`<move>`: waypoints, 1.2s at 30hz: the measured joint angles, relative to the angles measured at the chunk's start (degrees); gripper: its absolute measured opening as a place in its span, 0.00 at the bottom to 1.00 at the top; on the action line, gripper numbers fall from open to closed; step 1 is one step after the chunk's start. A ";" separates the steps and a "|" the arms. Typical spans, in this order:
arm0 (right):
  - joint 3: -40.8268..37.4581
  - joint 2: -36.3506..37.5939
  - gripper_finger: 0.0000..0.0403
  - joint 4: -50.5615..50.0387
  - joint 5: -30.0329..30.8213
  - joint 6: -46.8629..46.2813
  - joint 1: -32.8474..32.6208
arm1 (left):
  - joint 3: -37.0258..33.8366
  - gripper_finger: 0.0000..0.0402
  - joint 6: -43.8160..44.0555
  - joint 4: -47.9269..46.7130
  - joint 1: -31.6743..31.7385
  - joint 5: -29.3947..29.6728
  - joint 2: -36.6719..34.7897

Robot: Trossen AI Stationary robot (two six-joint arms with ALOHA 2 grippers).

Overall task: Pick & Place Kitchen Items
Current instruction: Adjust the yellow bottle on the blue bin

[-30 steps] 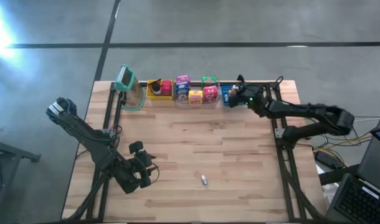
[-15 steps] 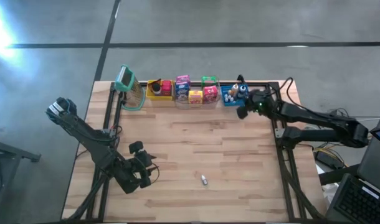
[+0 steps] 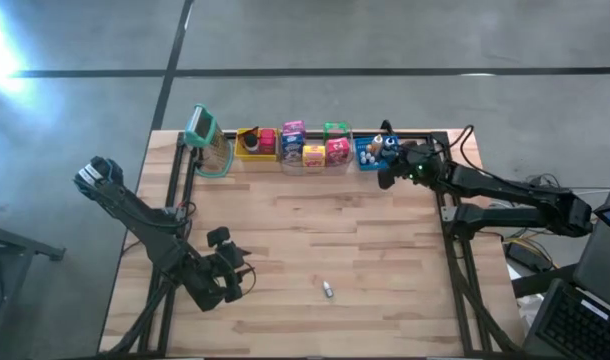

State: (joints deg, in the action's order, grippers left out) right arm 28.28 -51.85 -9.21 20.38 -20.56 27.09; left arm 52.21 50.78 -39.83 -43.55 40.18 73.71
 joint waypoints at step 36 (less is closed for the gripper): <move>19.38 -22.27 0.46 -11.20 -6.06 -4.60 14.02 | 0.00 0.49 0.00 -0.02 0.04 0.24 0.00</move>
State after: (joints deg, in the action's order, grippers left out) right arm 47.66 -74.12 -20.41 14.33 -25.15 41.10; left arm 52.21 50.78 -39.86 -43.51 40.42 73.71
